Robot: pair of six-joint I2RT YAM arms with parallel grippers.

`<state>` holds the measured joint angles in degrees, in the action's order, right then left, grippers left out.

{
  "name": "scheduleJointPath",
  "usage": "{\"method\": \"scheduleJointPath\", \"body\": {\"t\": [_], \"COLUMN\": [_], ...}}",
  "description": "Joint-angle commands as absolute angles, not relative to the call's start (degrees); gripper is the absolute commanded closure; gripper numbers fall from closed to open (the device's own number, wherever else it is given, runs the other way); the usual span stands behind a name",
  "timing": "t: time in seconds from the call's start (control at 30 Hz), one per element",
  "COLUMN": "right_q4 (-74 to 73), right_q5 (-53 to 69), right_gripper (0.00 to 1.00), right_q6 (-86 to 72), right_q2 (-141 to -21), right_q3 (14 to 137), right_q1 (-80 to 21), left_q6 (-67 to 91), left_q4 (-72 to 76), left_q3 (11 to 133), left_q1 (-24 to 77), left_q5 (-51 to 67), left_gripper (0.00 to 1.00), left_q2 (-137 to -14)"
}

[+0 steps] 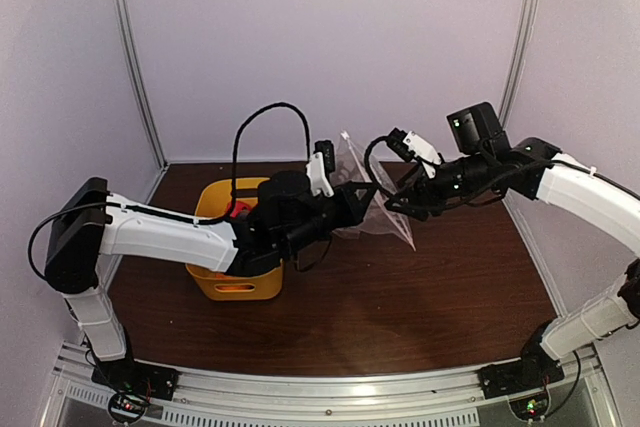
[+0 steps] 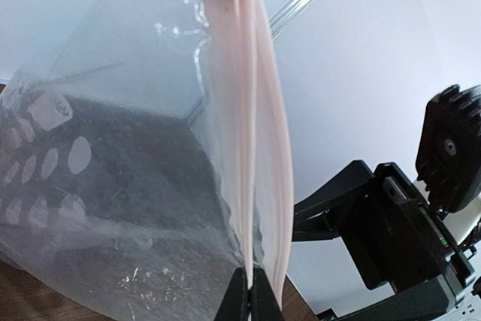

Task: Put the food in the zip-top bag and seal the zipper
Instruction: Adjust the zipper on the food storage bag.

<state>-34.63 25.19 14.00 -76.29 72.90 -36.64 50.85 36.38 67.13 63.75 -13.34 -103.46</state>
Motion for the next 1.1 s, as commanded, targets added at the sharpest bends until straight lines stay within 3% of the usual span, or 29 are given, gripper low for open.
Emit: {"method": "scheduleJointPath", "body": {"t": [0.0,0.53,0.9,1.07], "right_q4": [-34.03,-30.24,-31.31,-34.90], "right_q5": [20.79,5.69,0.67,3.52], "right_gripper": [0.34,0.52,0.52,0.46], "right_q6": [13.94,13.59,16.50,20.20], "right_q2": [-76.85,-76.54,-75.86,-76.64], "right_q3": [73.25,71.99,73.31,75.27], "right_q1": [-36.91,-37.44,-39.60,-42.35], "left_q6": [51.58,53.15,55.72,56.27], "left_q4": [40.44,41.10,33.71,34.54], "left_q3": [67.03,67.40,71.26,71.72], "left_q1": [63.46,63.50,63.48,63.54], "left_q5": [-13.67,-11.64,-11.62,-10.69], "left_gripper": [1.00,1.00,1.00,1.00], "left_q2": [-102.28,-103.54,-106.04,-106.68]}}
